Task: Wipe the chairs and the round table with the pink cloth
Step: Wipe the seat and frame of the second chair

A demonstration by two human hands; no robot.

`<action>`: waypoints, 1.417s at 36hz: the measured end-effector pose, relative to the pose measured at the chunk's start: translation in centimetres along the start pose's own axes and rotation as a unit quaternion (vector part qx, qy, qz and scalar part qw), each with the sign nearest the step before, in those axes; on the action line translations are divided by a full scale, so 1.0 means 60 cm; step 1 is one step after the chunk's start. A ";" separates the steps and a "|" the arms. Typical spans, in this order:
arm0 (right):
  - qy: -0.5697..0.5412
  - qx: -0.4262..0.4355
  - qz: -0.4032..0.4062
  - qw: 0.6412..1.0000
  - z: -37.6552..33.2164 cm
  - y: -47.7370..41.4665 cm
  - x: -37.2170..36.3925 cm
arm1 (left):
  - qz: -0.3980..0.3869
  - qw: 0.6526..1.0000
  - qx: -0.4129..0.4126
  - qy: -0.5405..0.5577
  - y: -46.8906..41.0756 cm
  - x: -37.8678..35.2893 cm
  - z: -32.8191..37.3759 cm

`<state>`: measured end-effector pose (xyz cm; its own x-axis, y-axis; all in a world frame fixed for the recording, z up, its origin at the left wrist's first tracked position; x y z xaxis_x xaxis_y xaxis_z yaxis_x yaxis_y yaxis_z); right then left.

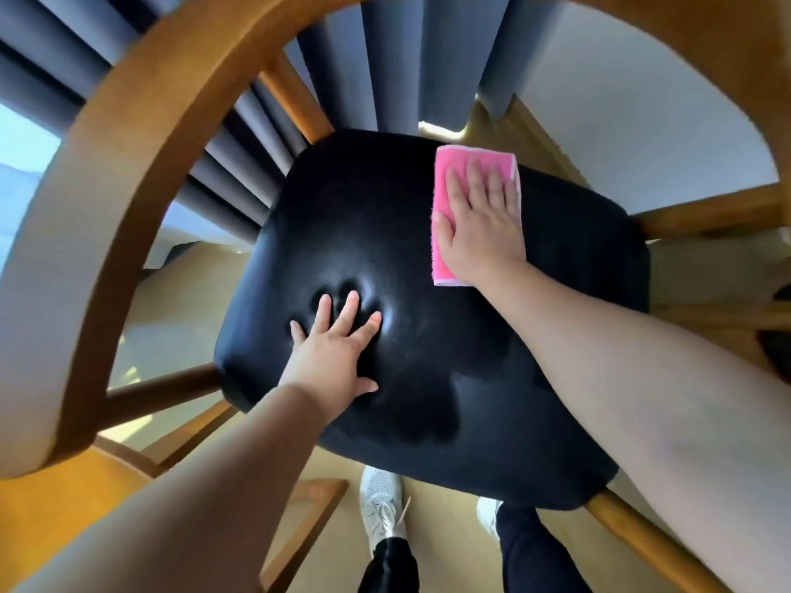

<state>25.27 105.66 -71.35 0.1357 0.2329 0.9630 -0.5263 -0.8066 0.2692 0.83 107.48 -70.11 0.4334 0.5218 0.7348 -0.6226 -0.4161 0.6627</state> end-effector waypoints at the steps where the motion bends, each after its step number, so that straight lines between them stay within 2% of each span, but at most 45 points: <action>1: -0.001 -0.006 -0.003 1.000 0.000 0.019 -0.008 | 0.000 1.000 -0.002 -0.001 -0.001 0.001 -0.001; 15: -0.049 -0.089 -0.024 0.995 -0.048 0.279 -0.090 | 0.007 1.000 -0.015 -0.007 -0.004 0.003 -0.002; 24: -0.068 -0.061 -0.030 0.995 -0.085 0.389 -0.116 | -0.008 1.000 0.010 0.001 0.002 0.020 0.013; 28: -0.070 -0.050 -0.034 0.996 -0.083 0.386 -0.112 | 0.059 0.998 -0.001 -0.031 0.005 0.048 0.044; 32: -0.074 -0.042 -0.028 0.996 -0.075 0.385 -0.113 | -0.018 0.999 -0.016 -0.029 0.003 0.026 0.059; 40: -0.070 -0.058 -0.019 0.996 -0.057 0.343 -0.100 | -0.023 0.999 -0.008 -0.033 -0.004 0.021 0.056; 46: -0.047 -0.104 -0.033 0.993 0.007 0.209 -0.071 | -0.031 0.999 0.001 -0.033 -0.012 0.013 0.056; 51: -0.016 -0.094 -0.018 0.995 0.067 0.072 -0.032 | -0.037 0.999 0.003 -0.024 -0.016 0.011 0.055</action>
<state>26.09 99.56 -72.01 0.1814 0.2395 0.9538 -0.6682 -0.6816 0.2983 3.88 105.77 -69.81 0.5099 0.5145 0.6894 -0.5835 -0.3821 0.7167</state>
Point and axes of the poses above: each hand's wrist, its own y-axis away from the middle knuckle, its own x-axis out of the back of the hand, z = x × y, the point moved 5 cm from there along -y, towards the middle knuckle, and after that the axes turned 3 degrees about y, right-handed, at the moved point
